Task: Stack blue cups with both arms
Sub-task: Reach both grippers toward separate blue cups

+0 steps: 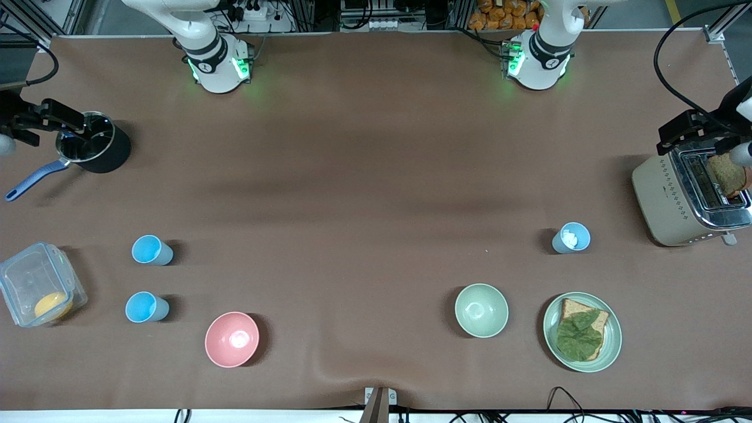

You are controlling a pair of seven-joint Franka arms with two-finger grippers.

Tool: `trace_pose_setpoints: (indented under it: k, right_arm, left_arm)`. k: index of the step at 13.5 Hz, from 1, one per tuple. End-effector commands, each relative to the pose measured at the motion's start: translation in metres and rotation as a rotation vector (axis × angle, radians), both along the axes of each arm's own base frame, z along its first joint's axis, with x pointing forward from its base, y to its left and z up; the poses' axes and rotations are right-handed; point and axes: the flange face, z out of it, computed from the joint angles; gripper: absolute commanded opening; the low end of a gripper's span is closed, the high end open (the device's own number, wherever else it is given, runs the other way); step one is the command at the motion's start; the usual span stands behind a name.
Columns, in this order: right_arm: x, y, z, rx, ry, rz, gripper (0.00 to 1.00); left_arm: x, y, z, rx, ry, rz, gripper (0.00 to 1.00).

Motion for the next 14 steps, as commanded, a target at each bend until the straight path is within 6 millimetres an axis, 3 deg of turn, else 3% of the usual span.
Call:
trace_pose_setpoints:
  k: [1, 3, 7, 9, 10, 13, 14]
  right_arm:
    - [-0.002, 0.0, 0.001, 0.013, 0.001, 0.0, 1.0]
    - [-0.003, 0.001, 0.0, 0.013, 0.002, 0.002, 1.0]
    - [-0.002, 0.0, 0.0, 0.012, 0.001, 0.0, 1.0]
    - [-0.001, 0.012, 0.014, 0.008, -0.031, 0.027, 1.0]
    - [0.001, 0.03, 0.022, -0.008, -0.05, 0.054, 1.0]
    - [0.001, 0.032, 0.024, -0.013, -0.056, 0.068, 1.0]
    - [0.001, 0.04, 0.025, -0.014, -0.06, 0.085, 1.0]
  left_arm:
    - [-0.006, 0.003, 0.006, 0.002, -0.004, -0.011, 1.0]
    - [-0.004, 0.004, 0.003, 0.01, 0.002, -0.017, 1.0]
    - [0.023, 0.003, -0.044, 0.006, 0.041, 0.002, 1.0]
    - [0.032, 0.013, -0.087, 0.005, 0.046, 0.016, 1.0]
    - [0.034, 0.034, -0.121, 0.006, 0.016, 0.043, 1.0]
    - [0.031, 0.059, -0.202, 0.003, -0.019, 0.075, 1.0]
    - [0.029, 0.061, -0.234, 0.001, -0.013, 0.075, 1.0]
